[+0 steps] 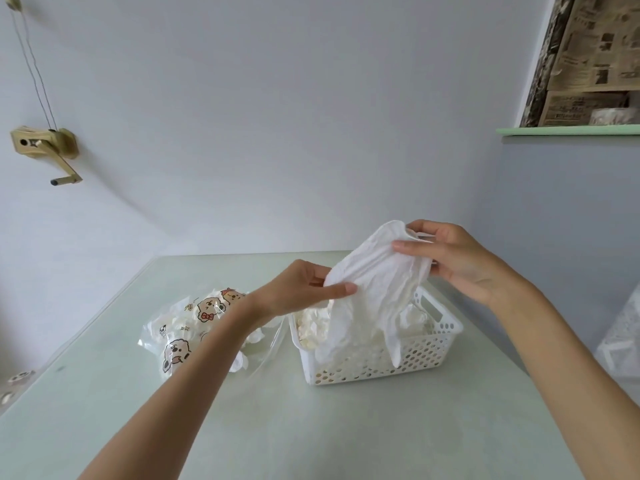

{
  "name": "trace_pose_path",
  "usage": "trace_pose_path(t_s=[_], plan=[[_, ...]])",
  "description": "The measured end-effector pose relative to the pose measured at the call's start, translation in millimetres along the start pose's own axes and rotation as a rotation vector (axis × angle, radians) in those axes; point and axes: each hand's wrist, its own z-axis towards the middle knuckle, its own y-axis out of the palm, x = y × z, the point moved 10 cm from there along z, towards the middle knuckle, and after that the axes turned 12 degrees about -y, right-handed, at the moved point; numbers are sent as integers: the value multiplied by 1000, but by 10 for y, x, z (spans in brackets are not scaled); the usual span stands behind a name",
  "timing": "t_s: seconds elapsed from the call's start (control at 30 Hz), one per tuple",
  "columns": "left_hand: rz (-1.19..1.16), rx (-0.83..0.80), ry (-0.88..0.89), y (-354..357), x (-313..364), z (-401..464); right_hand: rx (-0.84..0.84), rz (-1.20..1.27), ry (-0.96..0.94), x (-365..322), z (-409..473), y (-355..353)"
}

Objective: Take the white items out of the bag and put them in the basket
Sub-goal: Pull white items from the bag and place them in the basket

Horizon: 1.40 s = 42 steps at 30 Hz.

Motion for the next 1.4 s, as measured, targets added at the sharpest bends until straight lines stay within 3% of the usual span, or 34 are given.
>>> trace_pose_path(t_s=[0.2, 0.3, 0.5, 0.63, 0.8, 0.97, 1.07, 1.2, 1.3, 1.4], plan=[[37, 98, 114, -148, 216, -76, -228, -64, 224, 280, -81, -74], [43, 76, 108, -156, 195, -40, -248, -95, 237, 274, -64, -58], [75, 127, 118, -170, 103, 8, -87, 12, 92, 204, 88, -54], [-22, 198, 169, -228, 158, 6, 110, -193, -19, 124, 162, -215], [-66, 334, 171, -383, 163, -34, 81, -397, -41, 116, 183, -191], [-131, 493, 102, -597, 16, -56, 156, -192, -111, -26, 159, 50], [-295, 571, 58, -632, -65, -91, 234, -97, -175, -92, 167, 293], [-423, 852, 85, -747, -84, -259, 382, 148, -137, -8, 184, 511], [-317, 962, 139, -756, 38, -269, 449, 294, -64, 194, 228, 503], [65, 894, 3, -650, 40, 131, 465, 129, -20, 543, 267, 234]])
